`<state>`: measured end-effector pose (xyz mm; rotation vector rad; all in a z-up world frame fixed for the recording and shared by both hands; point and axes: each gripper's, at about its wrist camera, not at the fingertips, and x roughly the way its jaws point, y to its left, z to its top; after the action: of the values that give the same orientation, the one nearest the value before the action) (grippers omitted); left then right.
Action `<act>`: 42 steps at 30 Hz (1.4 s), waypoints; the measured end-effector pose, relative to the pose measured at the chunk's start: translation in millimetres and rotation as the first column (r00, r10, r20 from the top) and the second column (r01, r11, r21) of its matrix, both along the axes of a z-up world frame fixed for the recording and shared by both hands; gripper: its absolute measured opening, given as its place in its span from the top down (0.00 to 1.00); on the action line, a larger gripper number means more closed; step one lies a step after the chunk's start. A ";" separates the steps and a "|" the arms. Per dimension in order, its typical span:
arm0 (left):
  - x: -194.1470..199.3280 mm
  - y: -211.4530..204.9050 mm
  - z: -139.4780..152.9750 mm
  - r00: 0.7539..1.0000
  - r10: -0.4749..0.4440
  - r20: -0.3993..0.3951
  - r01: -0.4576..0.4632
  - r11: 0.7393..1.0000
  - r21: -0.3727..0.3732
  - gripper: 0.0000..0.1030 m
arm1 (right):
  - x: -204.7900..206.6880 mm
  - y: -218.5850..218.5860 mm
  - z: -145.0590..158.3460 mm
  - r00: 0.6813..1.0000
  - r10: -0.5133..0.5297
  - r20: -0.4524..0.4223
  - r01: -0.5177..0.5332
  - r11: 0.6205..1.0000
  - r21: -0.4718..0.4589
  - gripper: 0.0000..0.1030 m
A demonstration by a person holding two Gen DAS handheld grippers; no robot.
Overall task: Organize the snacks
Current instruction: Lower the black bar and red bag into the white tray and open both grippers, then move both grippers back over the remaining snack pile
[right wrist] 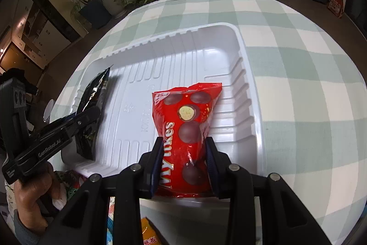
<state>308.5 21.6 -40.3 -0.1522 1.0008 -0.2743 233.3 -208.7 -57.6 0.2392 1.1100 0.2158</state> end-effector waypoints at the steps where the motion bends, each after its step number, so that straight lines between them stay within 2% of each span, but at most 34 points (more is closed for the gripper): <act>1: 1.7 0.0 -0.6 1.000 0.001 0.001 -0.001 1.000 0.004 0.77 | -1.8 0.3 0.3 1.000 0.001 -0.002 -0.001 1.000 0.001 0.63; 6: 8.3 0.3 -3.5 1.000 0.010 0.002 -0.010 1.000 0.008 0.76 | -6.4 -3.0 3.5 1.000 -0.008 0.001 0.008 0.999 0.038 0.64; 8: 8.9 0.6 -4.5 1.000 0.009 0.006 -0.009 1.000 0.007 0.76 | -5.3 -10.4 9.0 0.999 -0.034 0.029 0.031 0.996 0.088 0.64; 12: 10.5 1.2 -5.7 1.000 0.010 0.013 -0.010 1.000 0.005 0.76 | -1.4 -20.7 20.8 0.993 -0.085 0.086 0.075 0.991 0.113 0.64; 17: 8.5 -2.6 -4.8 1.000 0.002 0.030 -0.003 1.000 0.024 0.76 | 14.9 -26.6 1.4 0.994 -0.105 0.029 0.100 0.983 0.155 0.64; 31: 5.9 -3.1 -3.8 1.000 0.004 0.029 -0.005 1.000 0.028 0.75 | 20.1 -29.8 3.5 0.991 -0.124 0.050 0.115 0.980 0.160 0.62; 34: 4.4 -4.6 -1.7 0.999 -0.001 0.041 -0.001 0.999 0.037 0.75 | 21.4 -25.6 0.8 0.993 -0.107 0.046 0.101 0.986 0.131 0.60; 36: 3.8 -5.0 -0.9 0.999 -0.005 0.044 0.003 0.999 0.039 0.71 | 21.2 -20.7 -0.1 0.994 -0.093 0.051 0.088 0.992 0.092 0.59; 38: 1.6 -5.3 -0.1 0.999 -0.008 0.053 0.006 0.999 0.035 0.51 | 20.6 -18.2 0.3 0.995 -0.083 0.057 0.078 0.993 0.086 0.56; 42: 0.7 -10.5 2.0 0.998 -0.030 0.062 0.028 0.999 0.030 0.41 | 19.6 -19.1 0.5 0.995 -0.082 0.058 0.076 0.993 0.092 0.53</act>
<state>309.2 11.2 -38.3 -0.1017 0.9457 -0.2893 253.0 -227.8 -57.2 0.3540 1.0287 0.2015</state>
